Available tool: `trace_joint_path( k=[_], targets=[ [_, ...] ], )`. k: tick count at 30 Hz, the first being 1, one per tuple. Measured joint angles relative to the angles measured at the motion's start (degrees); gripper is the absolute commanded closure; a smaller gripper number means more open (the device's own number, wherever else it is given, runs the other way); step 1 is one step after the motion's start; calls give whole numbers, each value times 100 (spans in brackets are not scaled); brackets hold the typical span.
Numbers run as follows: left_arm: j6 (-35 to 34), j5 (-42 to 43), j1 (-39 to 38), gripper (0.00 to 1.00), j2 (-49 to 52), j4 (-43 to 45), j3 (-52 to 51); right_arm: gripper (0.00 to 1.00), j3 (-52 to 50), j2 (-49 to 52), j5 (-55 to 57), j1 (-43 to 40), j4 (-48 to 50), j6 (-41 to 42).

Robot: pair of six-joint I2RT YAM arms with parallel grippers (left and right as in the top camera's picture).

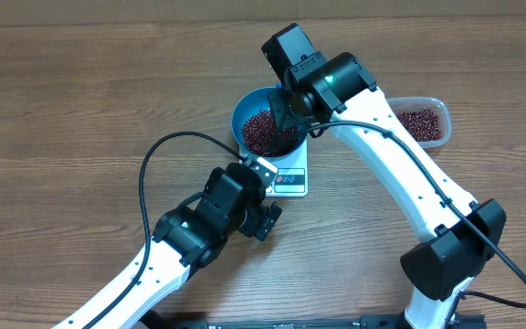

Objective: Scoop item into bowl and weigh 150g on scale
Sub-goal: 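Hold the emptied scoop inverted over the bowl with the right gripper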

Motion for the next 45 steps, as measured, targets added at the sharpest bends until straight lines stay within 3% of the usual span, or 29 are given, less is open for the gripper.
trace_joint_path(
  k=[28,45],
  targets=[
    [0,2,2,0,0,0,0,96,0,0,-122,0,4,37],
    [0,0,2,0,0,-2,0,96,0,0,221,0,210,-708]
  ],
)
